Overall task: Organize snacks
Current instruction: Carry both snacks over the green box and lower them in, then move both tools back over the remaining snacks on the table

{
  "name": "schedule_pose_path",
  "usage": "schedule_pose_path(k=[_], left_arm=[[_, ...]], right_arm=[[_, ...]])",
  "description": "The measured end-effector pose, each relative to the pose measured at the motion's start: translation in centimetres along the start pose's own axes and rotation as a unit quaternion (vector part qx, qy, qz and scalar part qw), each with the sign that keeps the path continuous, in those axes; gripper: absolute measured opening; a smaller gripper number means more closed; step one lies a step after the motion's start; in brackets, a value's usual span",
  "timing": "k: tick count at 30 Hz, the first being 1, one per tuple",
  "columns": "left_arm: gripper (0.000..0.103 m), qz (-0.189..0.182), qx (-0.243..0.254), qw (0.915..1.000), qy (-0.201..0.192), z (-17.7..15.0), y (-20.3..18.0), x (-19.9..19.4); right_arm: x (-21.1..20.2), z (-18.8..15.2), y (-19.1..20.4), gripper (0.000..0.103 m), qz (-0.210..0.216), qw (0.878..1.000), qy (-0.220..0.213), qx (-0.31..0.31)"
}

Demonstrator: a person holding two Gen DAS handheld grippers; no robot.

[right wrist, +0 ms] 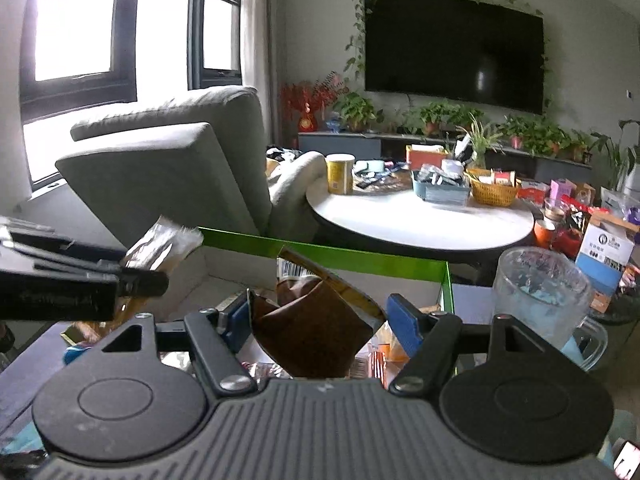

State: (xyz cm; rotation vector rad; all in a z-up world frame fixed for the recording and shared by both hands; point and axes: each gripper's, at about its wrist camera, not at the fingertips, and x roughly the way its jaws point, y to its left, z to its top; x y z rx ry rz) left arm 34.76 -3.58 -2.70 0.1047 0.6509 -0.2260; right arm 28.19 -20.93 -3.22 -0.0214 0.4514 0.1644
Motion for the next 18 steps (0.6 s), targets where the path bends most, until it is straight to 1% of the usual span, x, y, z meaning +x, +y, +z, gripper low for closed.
schedule_pose_path(k=[2, 4, 6, 11, 15, 18], left_arm=[[0.043, 0.005, -0.003, 0.9998, 0.017, -0.8, 0.1, 0.1], [0.044, 0.0, -0.002, 0.9999, 0.016, -1.7, 0.3, -0.6], [0.048, 0.001, 0.002, 0.9999, 0.01, -2.3, 0.2, -1.5], [0.049, 0.006, 0.012, 0.9999, -0.006, -2.8, 0.5, -3.8], [0.052, 0.01, 0.007, 0.9998, -0.018, -3.4, 1.8, -6.4], [0.055, 0.009, 0.006, 0.9998, -0.014, -4.7, 2.8, -8.0]], right_arm=[[0.5, -0.5, 0.2, 0.061, -0.005, 1.0, 0.013, -0.012], [0.4, -1.3, 0.4, 0.061, -0.009, 0.999, 0.021, -0.028], [0.0, -2.0, 0.5, 0.061, -0.017, 0.999, 0.022, -0.037], [-1.6, -2.8, 0.2, 0.061, -0.014, 0.999, 0.036, -0.017], [-3.9, -3.1, 0.2, 0.061, -0.016, 0.999, 0.029, -0.013], [-5.4, -3.4, 0.1, 0.061, -0.015, 1.0, 0.024, -0.012]])
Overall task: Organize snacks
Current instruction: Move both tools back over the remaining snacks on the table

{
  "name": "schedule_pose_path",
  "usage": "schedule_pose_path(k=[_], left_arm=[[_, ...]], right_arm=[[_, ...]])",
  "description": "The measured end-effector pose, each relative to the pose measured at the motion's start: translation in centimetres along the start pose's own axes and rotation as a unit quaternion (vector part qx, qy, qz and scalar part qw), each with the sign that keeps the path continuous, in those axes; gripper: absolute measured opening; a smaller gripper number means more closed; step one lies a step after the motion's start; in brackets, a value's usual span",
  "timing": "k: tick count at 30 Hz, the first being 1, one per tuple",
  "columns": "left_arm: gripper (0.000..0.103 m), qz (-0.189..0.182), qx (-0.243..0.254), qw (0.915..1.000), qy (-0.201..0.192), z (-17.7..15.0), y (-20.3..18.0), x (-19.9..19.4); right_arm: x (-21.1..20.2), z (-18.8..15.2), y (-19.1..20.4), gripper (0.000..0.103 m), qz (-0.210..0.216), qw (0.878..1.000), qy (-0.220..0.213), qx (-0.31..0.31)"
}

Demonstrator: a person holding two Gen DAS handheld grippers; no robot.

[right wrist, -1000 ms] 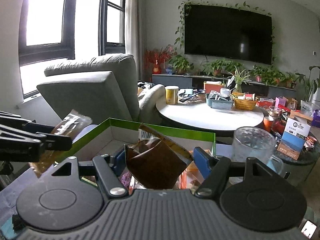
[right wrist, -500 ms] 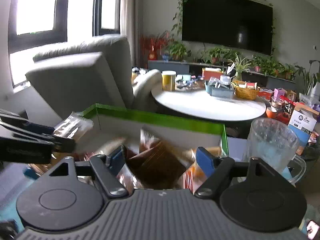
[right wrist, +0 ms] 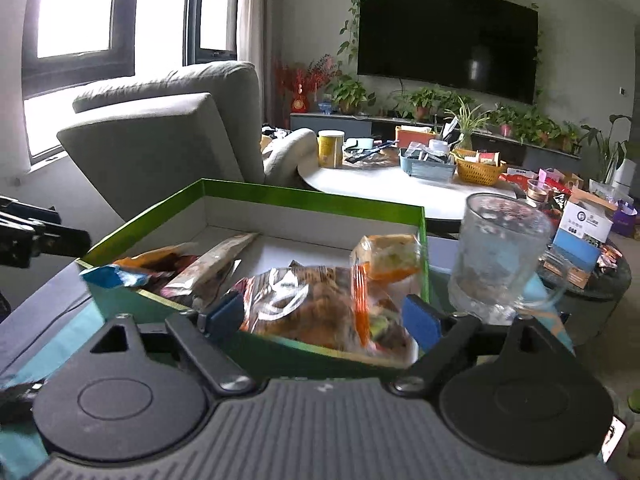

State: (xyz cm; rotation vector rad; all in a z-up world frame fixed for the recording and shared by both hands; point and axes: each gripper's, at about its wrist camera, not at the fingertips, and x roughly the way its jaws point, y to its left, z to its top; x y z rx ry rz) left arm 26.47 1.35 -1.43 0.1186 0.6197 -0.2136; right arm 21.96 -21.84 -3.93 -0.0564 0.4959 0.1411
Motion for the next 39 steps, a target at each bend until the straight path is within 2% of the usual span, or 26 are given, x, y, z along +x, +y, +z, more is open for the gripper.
schedule_pose_path(k=[6, 11, 14, 19, 25, 27, 29, 31, 36, 39], left_arm=[[0.055, -0.018, 0.014, 0.999, 0.039, -5.0, 1.6, -2.0], [0.055, -0.037, 0.001, 0.9973, 0.063, -8.8, 2.4, -2.4], [0.055, -0.047, 0.01, 0.997, 0.062, -9.4, 2.1, -2.7], [0.055, -0.043, 0.011, 0.9969, 0.065, -9.5, 1.6, -3.0], [0.055, -0.037, 0.026, 0.9964, 0.072, -10.6, 1.9, -4.6], [0.055, -0.055, 0.038, 0.9942, 0.084, -11.2, 2.2, -5.2], [0.055, -0.09, 0.043, 0.9892, 0.108, -12.0, 2.9, -5.5], [0.055, -0.109, 0.029, 0.9868, 0.116, -12.8, 3.8, -6.0], [0.055, -0.12, -0.014, 0.9847, 0.125, -13.7, 5.2, -7.3], [0.055, -0.114, -0.014, 0.9859, 0.122, -14.1, 5.1, -8.1]], right_arm=[[-3.1, -2.0, -0.3, 0.062, 0.011, 1.0, 0.006, 0.01], [-5.0, -4.3, -0.7, 0.062, 0.019, 0.999, 0.031, 0.041], [-6.1, -5.5, -0.3, 0.062, 0.026, 0.998, 0.043, 0.044], [-7.3, -6.3, 0.4, 0.062, 0.028, 0.998, 0.045, 0.028], [-7.9, -7.6, 0.2, 0.062, 0.034, 0.998, 0.05, 0.036], [-8.1, -7.8, 0.3, 0.062, 0.034, 0.997, 0.051, 0.037], [-8.2, -8.0, 0.3, 0.062, 0.035, 0.997, 0.051, 0.04], [-8.2, -8.1, 0.2, 0.062, 0.035, 0.997, 0.052, 0.044], [-8.6, -8.1, 0.3, 0.062, 0.042, 0.997, 0.05, 0.05], [-8.7, -8.1, 1.0, 0.062, 0.048, 0.997, 0.049, 0.039]])
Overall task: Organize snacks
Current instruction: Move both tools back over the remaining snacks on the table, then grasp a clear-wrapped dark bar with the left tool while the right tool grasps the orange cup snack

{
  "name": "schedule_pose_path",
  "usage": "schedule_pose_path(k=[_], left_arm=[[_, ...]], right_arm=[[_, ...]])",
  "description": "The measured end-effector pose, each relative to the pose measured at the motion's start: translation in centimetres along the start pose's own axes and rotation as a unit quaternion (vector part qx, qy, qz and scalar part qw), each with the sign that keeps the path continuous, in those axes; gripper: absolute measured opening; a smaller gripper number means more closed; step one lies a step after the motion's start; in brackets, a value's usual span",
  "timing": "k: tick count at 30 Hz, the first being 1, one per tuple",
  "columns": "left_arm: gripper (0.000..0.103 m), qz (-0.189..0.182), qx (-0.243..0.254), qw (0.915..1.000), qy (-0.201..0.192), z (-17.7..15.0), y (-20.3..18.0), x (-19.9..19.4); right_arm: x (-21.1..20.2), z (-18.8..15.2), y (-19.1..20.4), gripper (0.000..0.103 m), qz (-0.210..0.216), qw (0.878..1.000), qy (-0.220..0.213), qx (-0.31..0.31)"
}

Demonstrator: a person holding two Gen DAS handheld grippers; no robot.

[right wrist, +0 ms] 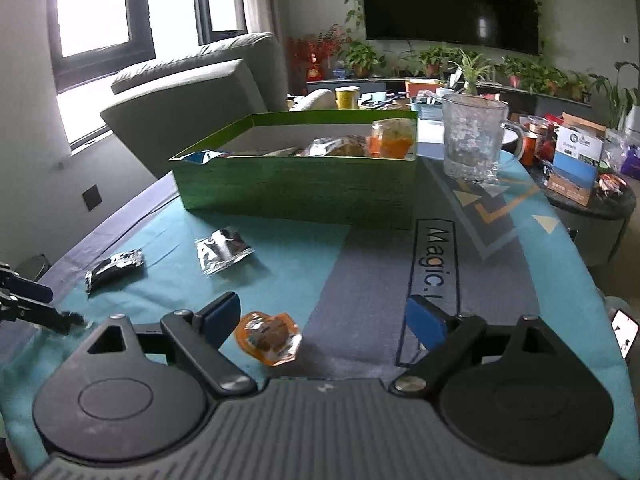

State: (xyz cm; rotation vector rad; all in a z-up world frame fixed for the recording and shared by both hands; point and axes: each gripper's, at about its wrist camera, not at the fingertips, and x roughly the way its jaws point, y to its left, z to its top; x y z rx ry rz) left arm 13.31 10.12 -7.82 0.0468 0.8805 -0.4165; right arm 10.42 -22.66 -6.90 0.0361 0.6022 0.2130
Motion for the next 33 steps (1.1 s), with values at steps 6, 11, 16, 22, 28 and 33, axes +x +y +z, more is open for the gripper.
schedule_pose_path(k=[6, 11, 16, 22, 28, 33], left_arm=[[0.055, -0.027, 0.032, 0.9991, 0.013, -0.9, -1.1, 0.2], [0.055, -0.007, 0.078, 0.9969, 0.008, -1.4, -2.6, 0.3], [0.055, 0.01, 0.097, 0.995, -0.019, -0.7, -2.4, -0.4], [0.056, 0.014, 0.134, 0.9908, -0.007, -0.8, -2.1, 1.3], [0.045, -0.01, 0.088, 0.996, -0.01, -1.2, -1.9, 1.2], [0.029, -0.058, 0.053, 0.9969, -0.014, -1.2, -2.0, 0.4]], right_arm=[[0.4, -0.3, 1.0, 0.062, 0.011, 1.0, 0.01, -0.01], [0.5, -0.7, 1.7, 0.062, 0.022, 0.999, 0.018, -0.019], [1.2, -1.0, 2.1, 0.062, 0.023, 0.999, 0.029, -0.024], [1.9, -1.3, 2.6, 0.061, 0.016, 0.999, 0.036, -0.028], [2.1, -1.1, 2.8, 0.058, -0.002, 0.998, 0.035, -0.05], [1.7, -0.8, 2.4, 0.036, 0.011, 0.999, 0.035, -0.035]])
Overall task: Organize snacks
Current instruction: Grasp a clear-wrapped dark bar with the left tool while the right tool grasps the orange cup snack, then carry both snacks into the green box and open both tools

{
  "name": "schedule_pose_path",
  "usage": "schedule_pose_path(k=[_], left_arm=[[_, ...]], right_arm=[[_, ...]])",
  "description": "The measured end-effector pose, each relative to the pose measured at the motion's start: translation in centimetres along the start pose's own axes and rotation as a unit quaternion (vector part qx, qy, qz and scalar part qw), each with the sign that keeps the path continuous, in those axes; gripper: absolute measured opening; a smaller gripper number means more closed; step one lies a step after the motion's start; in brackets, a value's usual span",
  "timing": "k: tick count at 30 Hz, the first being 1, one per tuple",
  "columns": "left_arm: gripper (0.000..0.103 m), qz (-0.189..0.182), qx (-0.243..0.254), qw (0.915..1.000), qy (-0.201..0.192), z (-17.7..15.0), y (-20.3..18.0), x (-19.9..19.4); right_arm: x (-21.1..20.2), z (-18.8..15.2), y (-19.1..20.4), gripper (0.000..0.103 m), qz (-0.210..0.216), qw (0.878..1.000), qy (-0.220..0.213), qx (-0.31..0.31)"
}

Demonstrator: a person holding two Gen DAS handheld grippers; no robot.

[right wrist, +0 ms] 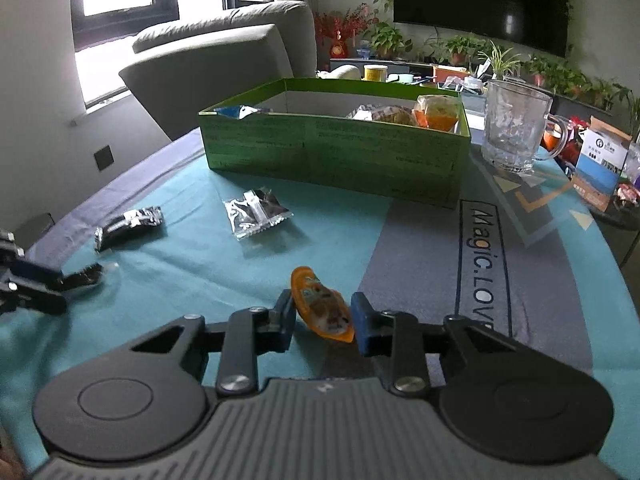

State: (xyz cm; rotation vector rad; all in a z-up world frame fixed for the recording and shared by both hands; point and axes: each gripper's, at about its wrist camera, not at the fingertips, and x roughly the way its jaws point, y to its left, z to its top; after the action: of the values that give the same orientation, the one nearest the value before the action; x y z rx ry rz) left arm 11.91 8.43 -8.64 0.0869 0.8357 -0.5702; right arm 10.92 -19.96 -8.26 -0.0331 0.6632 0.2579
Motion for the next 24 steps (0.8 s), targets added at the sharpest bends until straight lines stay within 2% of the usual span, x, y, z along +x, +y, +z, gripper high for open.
schedule_pose_path(k=[10, 15, 24], left_arm=[[0.028, -0.011, -0.009, 0.998, -0.062, 2.3, -2.1, -0.8], [0.028, -0.014, -0.019, 0.9972, -0.071, 3.9, -2.6, 0.0], [0.028, -0.021, -0.007, 0.9962, -0.084, 5.9, -3.6, 0.8]], right_arm=[[-1.4, 0.8, 0.2, 0.036, 0.006, 0.999, -0.031, -0.004], [-1.7, 1.0, -0.1, 0.036, 0.004, 0.999, -0.043, 0.0], [-2.3, 1.5, -1.3, 0.036, 0.006, 0.998, -0.061, 0.009]])
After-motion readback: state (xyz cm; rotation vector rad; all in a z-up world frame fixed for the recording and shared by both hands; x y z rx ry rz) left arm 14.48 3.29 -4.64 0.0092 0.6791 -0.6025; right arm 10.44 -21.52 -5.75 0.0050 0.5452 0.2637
